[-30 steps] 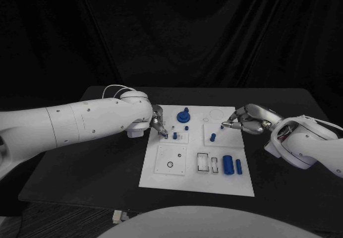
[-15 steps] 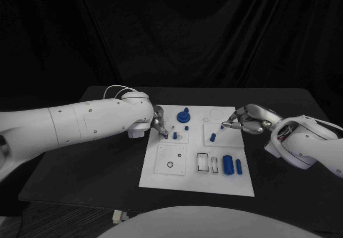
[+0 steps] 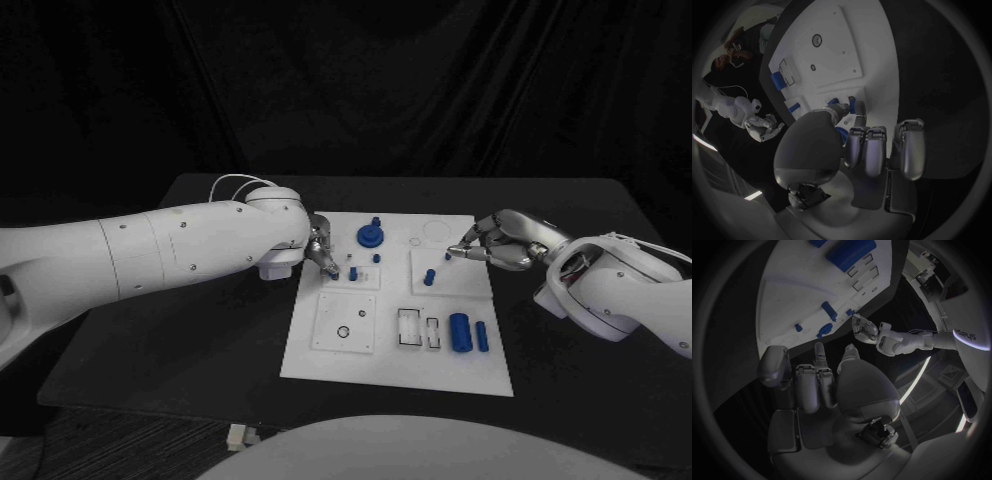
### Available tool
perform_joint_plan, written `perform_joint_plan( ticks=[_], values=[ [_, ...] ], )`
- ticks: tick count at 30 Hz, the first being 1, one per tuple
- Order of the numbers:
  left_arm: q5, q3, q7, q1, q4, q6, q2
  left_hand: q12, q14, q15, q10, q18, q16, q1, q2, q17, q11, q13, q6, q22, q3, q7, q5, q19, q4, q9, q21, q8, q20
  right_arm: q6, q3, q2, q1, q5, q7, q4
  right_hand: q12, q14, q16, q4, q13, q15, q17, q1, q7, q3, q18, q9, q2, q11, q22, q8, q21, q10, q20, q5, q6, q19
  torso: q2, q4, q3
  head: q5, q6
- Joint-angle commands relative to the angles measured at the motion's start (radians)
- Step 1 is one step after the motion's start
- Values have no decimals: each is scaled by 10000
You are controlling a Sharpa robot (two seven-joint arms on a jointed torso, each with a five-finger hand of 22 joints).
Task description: Assemble the parts on the task board
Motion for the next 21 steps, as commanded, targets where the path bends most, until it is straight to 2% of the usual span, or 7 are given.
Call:
perform_joint_plan(
  ticks=[1, 21],
  values=[
    [22, -29, 104, -97, -6, 86, 43, -45, 1040, -56, 659, 92, 26, 11, 128, 2635, 20, 2098, -21, 2223, 854, -68, 37, 466, -911, -13, -27, 2, -10, -23, 5, -12, -24, -24, -102, 19, -43, 630, -55, -4, 2074, -69, 885, -8, -55, -71, 52, 10, 48, -62, 1080, 40, -46, 667, -5, 24, -8, -1, 0, 0, 0, 7, 0],
    [22, -29, 173, -174, -60, 101, 144, -100, 1040, -56, 631, 100, 26, 3, 146, 2635, 17, 2056, -31, 2213, 862, -71, 40, 450, -919, -24, -64, 0, -10, -33, 5, -6, -25, -24, -104, 21, -57, 630, -55, -2, 2052, -69, 886, -5, -55, -74, 54, 10, 50, -62, 1078, 39, -56, 651, -5, 24, -10, -3, 0, 0, 0, 6, 0]
  ],
)
